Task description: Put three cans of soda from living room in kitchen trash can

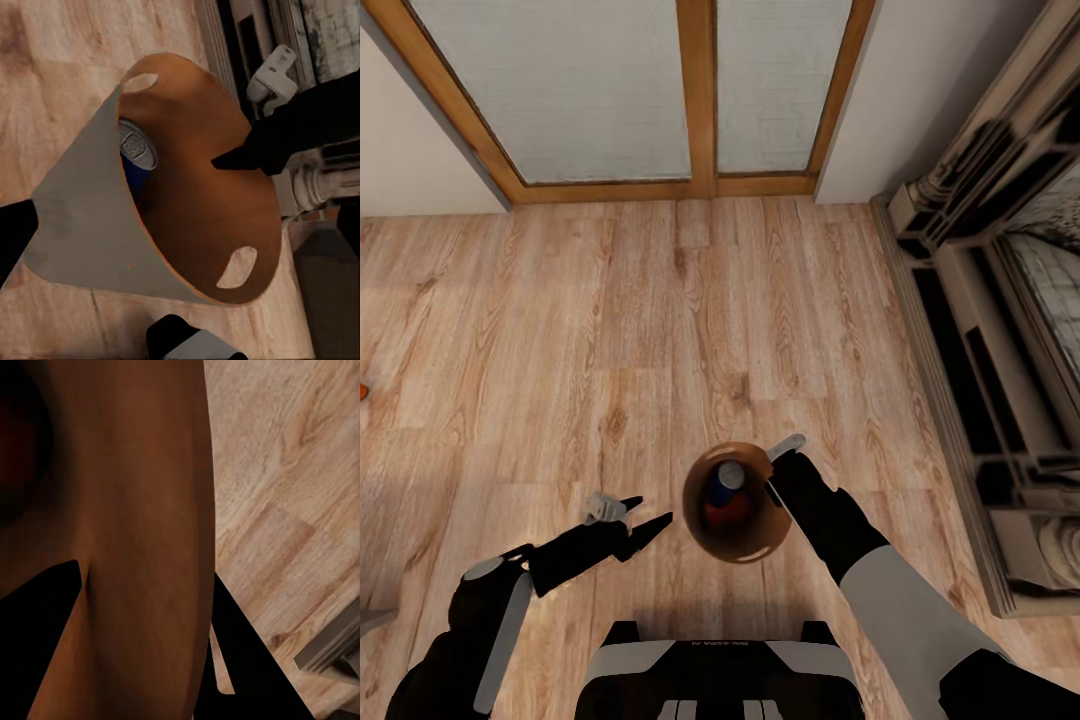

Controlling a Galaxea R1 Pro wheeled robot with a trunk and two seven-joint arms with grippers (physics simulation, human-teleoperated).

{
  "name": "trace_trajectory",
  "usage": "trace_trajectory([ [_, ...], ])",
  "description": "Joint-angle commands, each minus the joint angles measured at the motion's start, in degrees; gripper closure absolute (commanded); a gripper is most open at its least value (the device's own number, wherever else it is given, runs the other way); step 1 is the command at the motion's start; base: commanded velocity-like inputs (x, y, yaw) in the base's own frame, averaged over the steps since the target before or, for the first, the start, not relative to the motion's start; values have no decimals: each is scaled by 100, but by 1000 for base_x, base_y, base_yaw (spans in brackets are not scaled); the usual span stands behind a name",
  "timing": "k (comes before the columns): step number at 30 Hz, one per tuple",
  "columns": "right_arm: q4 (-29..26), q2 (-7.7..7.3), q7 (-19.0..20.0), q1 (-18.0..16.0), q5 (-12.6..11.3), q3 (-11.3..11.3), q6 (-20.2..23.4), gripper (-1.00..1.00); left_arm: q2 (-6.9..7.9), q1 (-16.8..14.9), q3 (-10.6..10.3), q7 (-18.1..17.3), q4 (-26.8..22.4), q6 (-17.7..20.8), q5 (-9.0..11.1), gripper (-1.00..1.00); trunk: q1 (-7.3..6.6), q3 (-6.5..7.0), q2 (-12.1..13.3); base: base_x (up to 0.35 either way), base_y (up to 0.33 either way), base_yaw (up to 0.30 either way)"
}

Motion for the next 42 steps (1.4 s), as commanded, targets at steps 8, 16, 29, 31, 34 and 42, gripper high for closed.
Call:
trace_trajectory([
  [8, 0, -23, 5, 6, -106, -30, 0, 100, 348, -140, 530, 277, -125, -4, 10, -100, 0, 0, 0, 0, 0, 0],
  [16, -9, -38, 25, 11, -105, -48, 0, 100, 368, -101, 610, 2184, -130, -863, -53, -100, 0, 0, 0, 0, 0, 0],
  [29, -1035, -324, 166, 23, -127, -88, 0, 100, 328, -66, 472, 4221, 287, -2491, -1366, -100, 0, 0, 0, 0, 0, 0],
  [31, -1554, -440, 326, 30, -128, -91, 0, 100, 324, -63, 473, 4231, 484, -2684, -1469, -100, 0, 0, 0, 0, 0, 0],
  [34, -2088, -635, 600, 37, -130, -89, 0, 100, 322, -62, 473, 4235, 591, -2790, -1511, -100, 0, 0, 0, 0, 0, 0],
  [42, -3156, -1184, 1289, 74, -129, -653, 0, 100, 321, -61, 467, 4237, 879, -2981, -1519, -100, 0, 0, 0, 0, 0, 0],
])
